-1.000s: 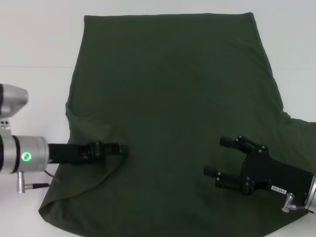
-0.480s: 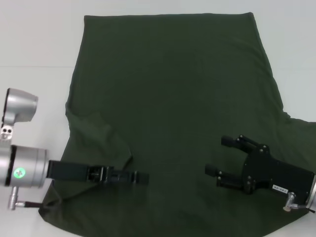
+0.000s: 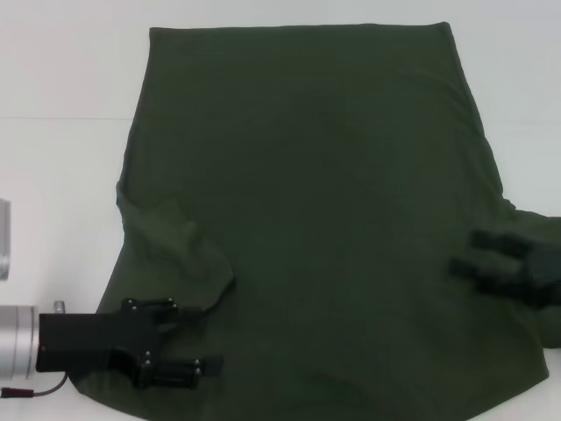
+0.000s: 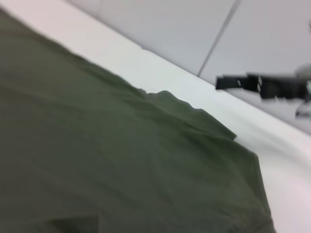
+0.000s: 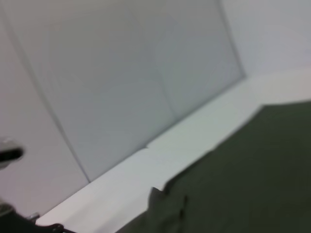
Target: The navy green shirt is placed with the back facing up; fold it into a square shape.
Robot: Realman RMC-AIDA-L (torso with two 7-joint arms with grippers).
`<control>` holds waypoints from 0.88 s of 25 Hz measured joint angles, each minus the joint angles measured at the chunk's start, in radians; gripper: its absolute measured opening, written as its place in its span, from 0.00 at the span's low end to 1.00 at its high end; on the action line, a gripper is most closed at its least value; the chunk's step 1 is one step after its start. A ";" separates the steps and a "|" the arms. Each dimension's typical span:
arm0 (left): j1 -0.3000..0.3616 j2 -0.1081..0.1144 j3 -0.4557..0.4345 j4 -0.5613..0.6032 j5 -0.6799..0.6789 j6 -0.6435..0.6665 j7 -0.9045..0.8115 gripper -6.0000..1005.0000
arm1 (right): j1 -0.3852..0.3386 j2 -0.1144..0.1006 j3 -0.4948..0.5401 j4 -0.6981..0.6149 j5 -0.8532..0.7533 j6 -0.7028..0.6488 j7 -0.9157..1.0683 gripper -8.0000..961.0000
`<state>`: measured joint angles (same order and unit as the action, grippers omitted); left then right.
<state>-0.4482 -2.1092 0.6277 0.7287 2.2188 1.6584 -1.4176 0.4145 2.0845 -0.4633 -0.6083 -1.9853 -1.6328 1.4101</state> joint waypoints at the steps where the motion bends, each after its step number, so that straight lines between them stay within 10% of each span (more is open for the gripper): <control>1: 0.006 -0.003 -0.003 0.008 0.000 0.003 0.024 0.87 | -0.009 -0.003 0.000 -0.053 -0.009 -0.013 0.082 0.96; 12: 0.045 -0.015 -0.040 0.028 -0.063 0.069 0.221 0.88 | 0.003 -0.137 0.016 -0.473 -0.347 -0.129 1.020 0.96; 22: 0.051 -0.014 -0.058 0.024 -0.077 0.088 0.301 0.88 | 0.172 -0.145 0.040 -0.522 -0.827 -0.114 1.217 0.95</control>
<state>-0.3971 -2.1227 0.5697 0.7526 2.1421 1.7460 -1.1165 0.5869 1.9390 -0.4233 -1.1303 -2.8120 -1.7471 2.6267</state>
